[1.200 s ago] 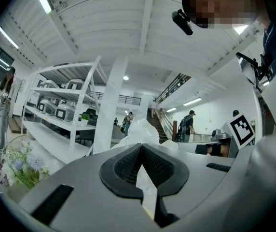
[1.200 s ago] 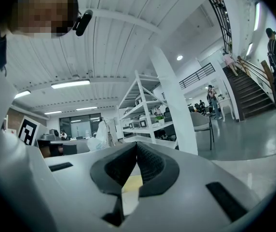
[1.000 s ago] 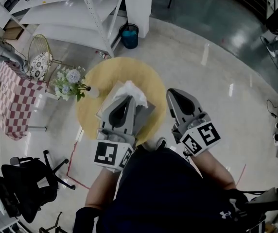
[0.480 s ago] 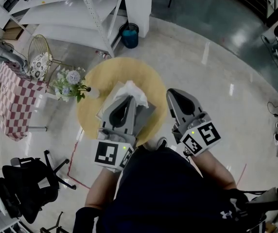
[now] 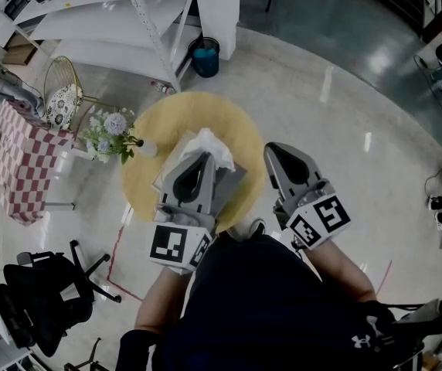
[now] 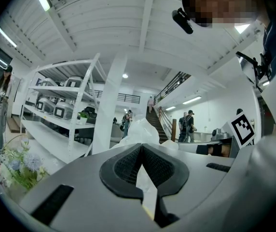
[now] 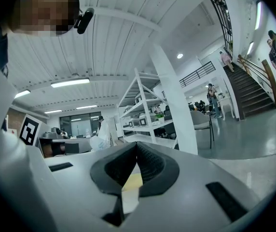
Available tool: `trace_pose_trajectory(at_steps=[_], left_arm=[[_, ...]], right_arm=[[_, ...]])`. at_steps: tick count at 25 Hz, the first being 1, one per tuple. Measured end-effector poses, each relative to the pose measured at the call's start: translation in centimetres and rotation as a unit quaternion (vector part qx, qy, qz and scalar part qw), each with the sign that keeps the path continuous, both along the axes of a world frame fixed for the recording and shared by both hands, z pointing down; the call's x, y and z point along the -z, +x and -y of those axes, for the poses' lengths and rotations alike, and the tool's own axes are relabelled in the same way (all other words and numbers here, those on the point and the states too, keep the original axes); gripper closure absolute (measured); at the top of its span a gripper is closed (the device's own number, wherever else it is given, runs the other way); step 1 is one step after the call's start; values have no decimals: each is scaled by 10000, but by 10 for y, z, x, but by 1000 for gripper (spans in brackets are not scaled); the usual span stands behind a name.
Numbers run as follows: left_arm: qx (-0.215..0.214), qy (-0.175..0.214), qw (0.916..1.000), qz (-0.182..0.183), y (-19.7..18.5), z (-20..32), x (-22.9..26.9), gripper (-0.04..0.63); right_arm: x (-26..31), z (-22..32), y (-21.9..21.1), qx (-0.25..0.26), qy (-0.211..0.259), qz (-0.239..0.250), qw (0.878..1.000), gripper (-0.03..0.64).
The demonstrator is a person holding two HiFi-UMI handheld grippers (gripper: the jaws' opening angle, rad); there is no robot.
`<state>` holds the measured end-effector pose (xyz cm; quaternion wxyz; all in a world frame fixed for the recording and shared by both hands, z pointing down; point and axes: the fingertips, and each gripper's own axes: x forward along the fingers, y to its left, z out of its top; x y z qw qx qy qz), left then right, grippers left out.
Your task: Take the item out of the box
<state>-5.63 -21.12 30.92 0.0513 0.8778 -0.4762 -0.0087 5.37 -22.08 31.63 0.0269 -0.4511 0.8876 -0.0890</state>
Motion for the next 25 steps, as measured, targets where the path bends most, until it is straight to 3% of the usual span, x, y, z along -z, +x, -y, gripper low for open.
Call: trace_pose_trajectory(at_steps=[25], left_arm=[[-41,-34,10000,9,-2,-4,-7,577]], right_arm=[[-6,-4,0,-54,-43,41,10000,604]])
